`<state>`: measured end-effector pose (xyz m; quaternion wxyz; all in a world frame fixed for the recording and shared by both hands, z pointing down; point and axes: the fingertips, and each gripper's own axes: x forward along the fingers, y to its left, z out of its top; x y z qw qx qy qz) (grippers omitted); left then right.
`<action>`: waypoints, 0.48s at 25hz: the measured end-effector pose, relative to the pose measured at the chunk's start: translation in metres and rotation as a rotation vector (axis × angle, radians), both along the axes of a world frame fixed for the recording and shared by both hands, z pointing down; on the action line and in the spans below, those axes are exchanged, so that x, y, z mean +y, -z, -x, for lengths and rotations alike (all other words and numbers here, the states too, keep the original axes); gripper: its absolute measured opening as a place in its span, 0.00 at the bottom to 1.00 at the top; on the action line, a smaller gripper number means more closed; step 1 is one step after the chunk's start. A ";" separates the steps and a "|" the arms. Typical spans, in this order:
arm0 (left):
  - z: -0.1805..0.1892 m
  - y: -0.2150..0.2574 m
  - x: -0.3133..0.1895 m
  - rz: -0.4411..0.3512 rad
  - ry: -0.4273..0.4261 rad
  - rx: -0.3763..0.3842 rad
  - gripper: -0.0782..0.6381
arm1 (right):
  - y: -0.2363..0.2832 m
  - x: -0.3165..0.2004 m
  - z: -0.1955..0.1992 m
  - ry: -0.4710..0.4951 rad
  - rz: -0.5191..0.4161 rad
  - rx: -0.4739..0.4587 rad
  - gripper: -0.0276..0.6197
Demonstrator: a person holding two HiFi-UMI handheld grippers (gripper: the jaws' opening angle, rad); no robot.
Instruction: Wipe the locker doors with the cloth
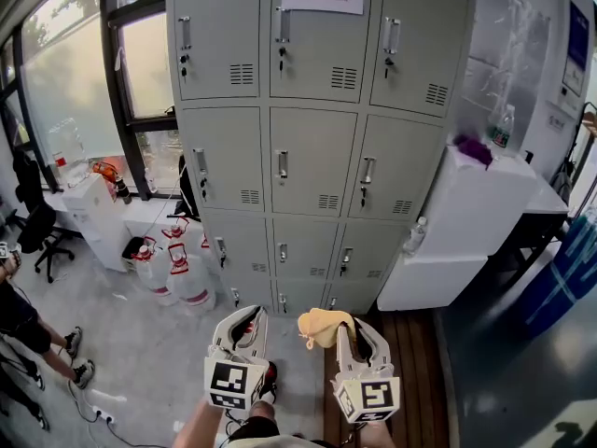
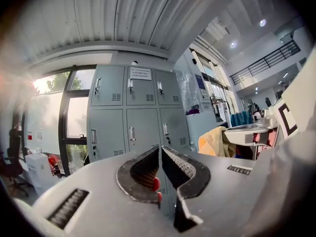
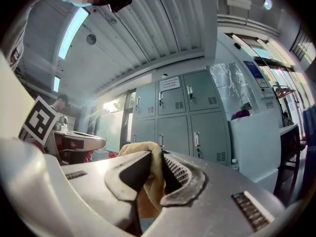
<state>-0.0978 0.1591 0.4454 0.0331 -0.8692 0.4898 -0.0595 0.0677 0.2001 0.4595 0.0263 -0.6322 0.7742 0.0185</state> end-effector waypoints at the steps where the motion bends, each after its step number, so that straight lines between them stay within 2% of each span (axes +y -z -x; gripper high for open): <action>1: 0.001 -0.001 -0.013 -0.002 0.000 0.002 0.16 | -0.001 -0.013 0.001 0.000 -0.001 -0.001 0.15; 12: 0.007 0.005 -0.191 0.014 -0.012 -0.003 0.16 | 0.016 -0.186 0.013 0.016 -0.018 0.008 0.15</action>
